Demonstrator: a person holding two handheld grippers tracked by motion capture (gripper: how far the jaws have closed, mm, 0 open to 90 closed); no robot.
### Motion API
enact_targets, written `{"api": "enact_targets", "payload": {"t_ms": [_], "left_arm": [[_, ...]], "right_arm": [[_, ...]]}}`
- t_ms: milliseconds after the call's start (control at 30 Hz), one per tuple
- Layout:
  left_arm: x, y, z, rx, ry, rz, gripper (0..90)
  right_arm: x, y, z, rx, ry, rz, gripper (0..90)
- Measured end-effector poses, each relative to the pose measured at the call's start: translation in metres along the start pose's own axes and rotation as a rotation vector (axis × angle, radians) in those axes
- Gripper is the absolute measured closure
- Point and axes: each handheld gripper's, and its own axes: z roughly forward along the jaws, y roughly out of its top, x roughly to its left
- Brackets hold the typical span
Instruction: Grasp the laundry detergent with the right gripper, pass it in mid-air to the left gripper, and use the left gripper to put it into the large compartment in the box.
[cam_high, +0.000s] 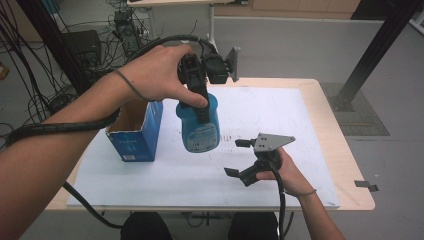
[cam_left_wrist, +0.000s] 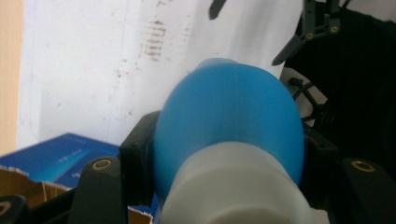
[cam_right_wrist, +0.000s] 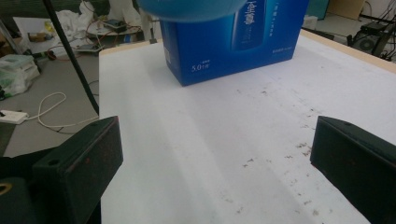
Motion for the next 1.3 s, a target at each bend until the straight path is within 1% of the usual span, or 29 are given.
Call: {"api": "enact_targets", "payload": {"t_ms": [33,67,100,167,200,233,267,333,367,400,433,467,567,600,633,700,733,767,800,867,900,933,967,1033,1067,1100,1133,1167,1300], "left_arm": [[0.002,-0.002,-0.001,-0.005,0.001,-0.008,37.8],[0.004,-0.003,-0.003,-0.005,0.004,-0.023,37.8],[0.006,-0.004,-0.003,-0.01,0.006,-0.045,37.8],[0.009,-0.005,-0.005,-0.007,0.018,-0.069,37.8],[0.011,-0.006,-0.006,-0.004,0.022,-0.098,37.8],[0.013,-0.006,-0.007,-0.003,0.027,-0.113,37.8],[0.014,-0.006,-0.007,0.0,0.034,-0.139,37.8],[0.02,-0.007,-0.01,0.01,0.042,-0.196,37.8],[0.021,-0.008,-0.011,0.006,0.05,-0.225,37.8],[0.025,-0.01,-0.012,0.005,0.055,-0.27,37.8],[0.027,-0.011,-0.012,0.004,0.059,-0.289,37.8],[0.031,-0.012,-0.014,0.008,0.066,-0.339,37.8],[0.037,-0.016,-0.016,0.009,0.084,-0.427,37.8],[0.039,-0.016,-0.017,0.017,0.09,-0.47,37.8],[0.042,-0.017,-0.017,0.021,0.091,-0.501,37.8],[0.045,-0.02,-0.019,0.024,0.109,-0.54,37.8],[0.047,-0.022,-0.02,0.025,0.113,-0.571,37.8],[0.048,-0.023,-0.02,0.023,0.123,-0.573,37.8],[0.05,-0.026,-0.021,0.021,0.122,-0.607,37.8],[0.055,-0.031,-0.022,0.018,0.124,-0.633,37.8],[0.056,-0.035,-0.022,0.007,0.129,-0.665,37.8],[0.059,-0.036,-0.023,0.019,0.133,-0.679,37.8],[0.059,-0.037,-0.022,0.019,0.141,-0.716,37.8],[0.061,-0.039,-0.022,0.023,0.162,-0.737,37.8],[0.063,-0.04,-0.023,0.03,0.169,-0.757,37.8],[0.064,-0.042,-0.022,0.027,0.176,-0.764,37.9],[0.066,-0.044,-0.023,0.031,0.179,-0.781,37.9],[0.067,-0.047,-0.023,0.023,0.183,-0.797,37.8],[0.079,-0.06,-0.027,0.008,0.166,-0.842,37.8]], "right_arm": [[0.0,0.0,-0.001,0.002,-0.002,0.002,2.3],[0.0,-0.001,-0.001,0.001,-0.006,0.001,2.3],[0.001,-0.002,-0.001,0.0,-0.013,0.001,2.3],[0.001,-0.003,-0.001,-0.002,-0.019,0.004,2.3],[0.001,-0.002,-0.001,-0.002,-0.022,0.005,2.3],[0.001,-0.002,-0.001,-0.001,-0.023,0.002,2.3],[0.001,-0.003,-0.001,-0.003,-0.024,0.003,2.3],[0.001,-0.003,-0.001,-0.005,-0.028,0.002,2.3],[0.001,-0.003,-0.001,-0.008,-0.028,0.003,2.3],[0.001,-0.004,-0.001,-0.008,-0.03,0.003,2.3],[0.001,-0.004,-0.001,-0.008,-0.032,0.002,2.3],[0.001,-0.004,-0.001,-0.01,-0.031,0.003,2.3],[0.001,-0.005,-0.002,-0.014,-0.031,0.005,2.3],[0.001,-0.005,-0.002,-0.014,-0.031,0.006,2.3],[0.001,-0.005,-0.002,-0.022,-0.032,0.007,2.4],[0.001,-0.005,-0.003,-0.028,-0.029,0.005,2.4],[0.001,-0.005,-0.003,-0.028,-0.033,0.004,2.4],[0.0,-0.005,-0.003,-0.03,-0.03,0.005,2.4],[0.0,-0.005,-0.003,-0.031,-0.032,0.005,2.4],[0.0,-0.005,-0.003,-0.03,-0.032,0.006,2.4],[0.0,-0.005,-0.003,-0.03,-0.035,0.006,2.4],[0.0,-0.004,-0.003,-0.03,-0.037,0.006,2.4],[0.0,-0.005,-0.003,-0.034,-0.032,0.008,2.4],[0.0,-0.005,-0.003,-0.04,-0.029,0.009,2.5],[0.0,-0.005,-0.003,-0.041,-0.03,0.008,2.5],[0.0,-0.004,-0.003,-0.041,-0.029,0.008,2.6],[0.0,-0.004,-0.003,-0.041,-0.03,0.006,2.6],[0.0,-0.004,-0.003,-0.042,-0.031,0.005,2.6],[0.0,-0.004,-0.003,-0.043,-0.034,0.01,2.7]]}}
